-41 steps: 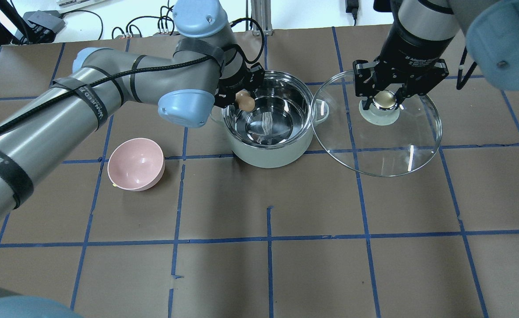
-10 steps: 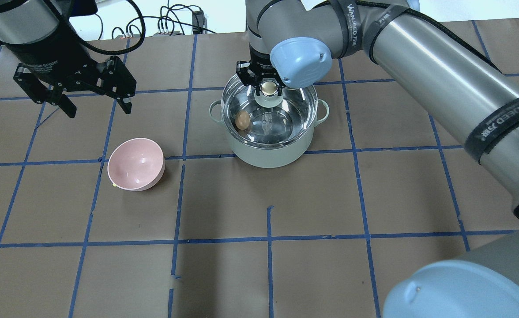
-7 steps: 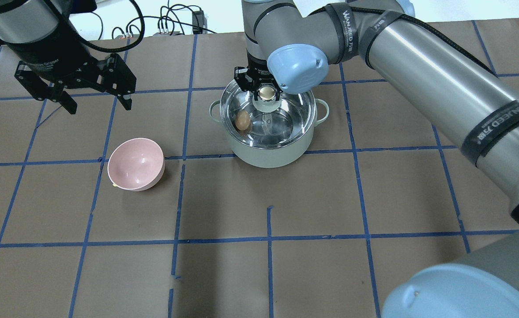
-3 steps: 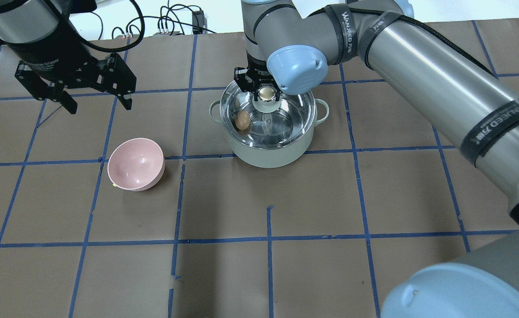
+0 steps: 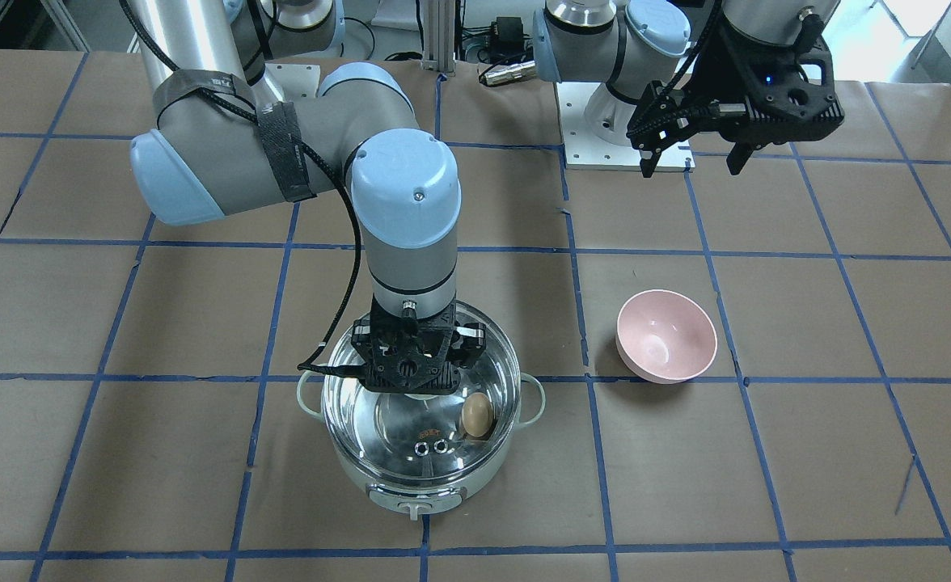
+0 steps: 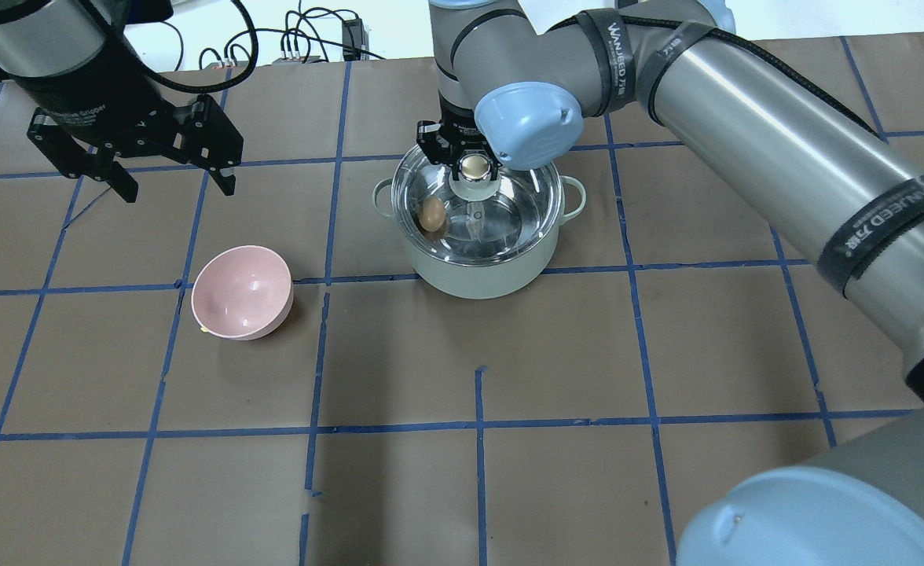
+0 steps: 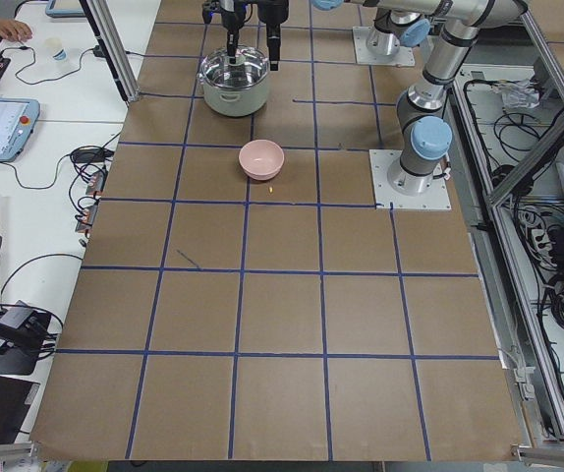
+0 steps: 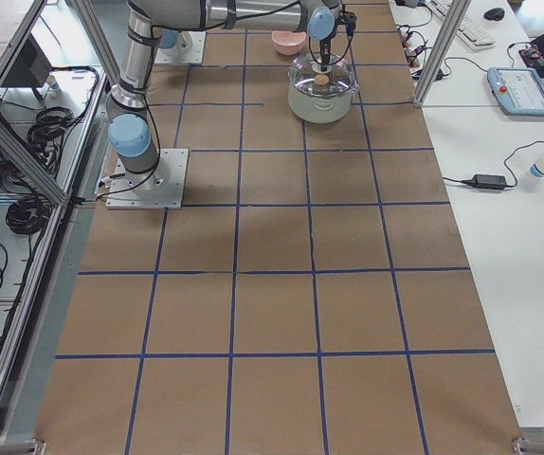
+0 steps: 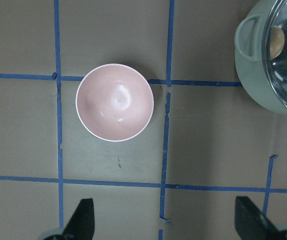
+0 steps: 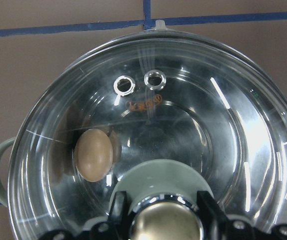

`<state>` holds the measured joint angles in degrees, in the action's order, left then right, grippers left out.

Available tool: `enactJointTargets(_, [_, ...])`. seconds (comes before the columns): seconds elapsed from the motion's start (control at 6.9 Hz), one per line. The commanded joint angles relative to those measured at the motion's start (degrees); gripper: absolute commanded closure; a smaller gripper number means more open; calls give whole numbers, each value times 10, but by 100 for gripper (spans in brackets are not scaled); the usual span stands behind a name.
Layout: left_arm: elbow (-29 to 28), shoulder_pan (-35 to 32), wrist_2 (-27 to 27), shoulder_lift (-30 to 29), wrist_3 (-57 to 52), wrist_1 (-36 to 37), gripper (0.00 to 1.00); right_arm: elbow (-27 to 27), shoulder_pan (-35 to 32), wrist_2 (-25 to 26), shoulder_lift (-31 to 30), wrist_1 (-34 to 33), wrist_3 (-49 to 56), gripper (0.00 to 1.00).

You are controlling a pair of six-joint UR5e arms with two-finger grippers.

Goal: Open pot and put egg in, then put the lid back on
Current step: 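Lower the glass lid onto the pot with the right gripper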

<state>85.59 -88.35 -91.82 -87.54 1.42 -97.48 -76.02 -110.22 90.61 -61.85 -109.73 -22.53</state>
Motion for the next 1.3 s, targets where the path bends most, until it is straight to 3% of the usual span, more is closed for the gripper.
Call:
enactJointTargets(0.0, [-1,-1,0,0,2,0,0,0,0,0,1,-6,3,95])
enactJointTargets(1.16, [1,-2,1,-2,3,16,0,-21,0,4,-2,-31,8,95])
